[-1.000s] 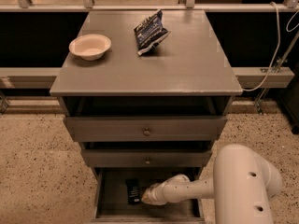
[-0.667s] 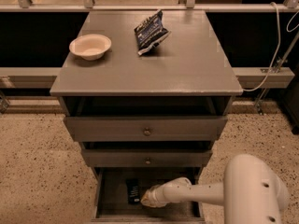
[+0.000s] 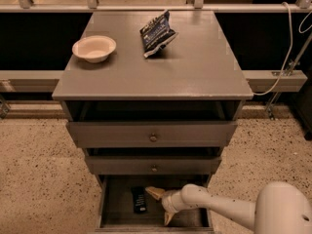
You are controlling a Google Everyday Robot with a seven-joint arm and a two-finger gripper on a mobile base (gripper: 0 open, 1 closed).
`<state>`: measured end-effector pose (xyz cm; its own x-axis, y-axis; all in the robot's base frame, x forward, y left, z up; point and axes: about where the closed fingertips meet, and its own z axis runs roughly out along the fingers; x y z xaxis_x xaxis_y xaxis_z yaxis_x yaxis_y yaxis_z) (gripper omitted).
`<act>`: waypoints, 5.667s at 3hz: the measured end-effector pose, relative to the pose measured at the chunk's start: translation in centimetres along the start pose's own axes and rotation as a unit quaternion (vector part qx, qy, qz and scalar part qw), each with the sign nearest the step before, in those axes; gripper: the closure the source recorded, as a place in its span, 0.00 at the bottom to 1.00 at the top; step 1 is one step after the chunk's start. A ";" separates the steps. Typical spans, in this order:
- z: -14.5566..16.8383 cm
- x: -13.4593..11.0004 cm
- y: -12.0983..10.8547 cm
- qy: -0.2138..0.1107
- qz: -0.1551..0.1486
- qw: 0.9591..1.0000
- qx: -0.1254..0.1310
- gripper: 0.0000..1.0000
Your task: Pick rxbar blueberry from bottom drawer and place on counter
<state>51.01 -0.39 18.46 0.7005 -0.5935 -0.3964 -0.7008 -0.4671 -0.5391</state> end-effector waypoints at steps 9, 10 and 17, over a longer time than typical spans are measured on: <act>2.0 0.1 -1.7 -0.101 0.353 0.927 0.075 0.00; 3.3 -0.1 -2.9 -0.108 0.361 0.923 0.075 0.00; 11.2 0.8 -3.4 -0.129 0.407 0.904 0.034 0.00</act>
Offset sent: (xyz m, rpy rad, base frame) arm 0.0150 -0.0008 0.0164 0.0424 -0.0222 -0.1068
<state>55.46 8.08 11.64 -0.0283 -0.5463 -0.8371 -0.9942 0.1019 -0.0329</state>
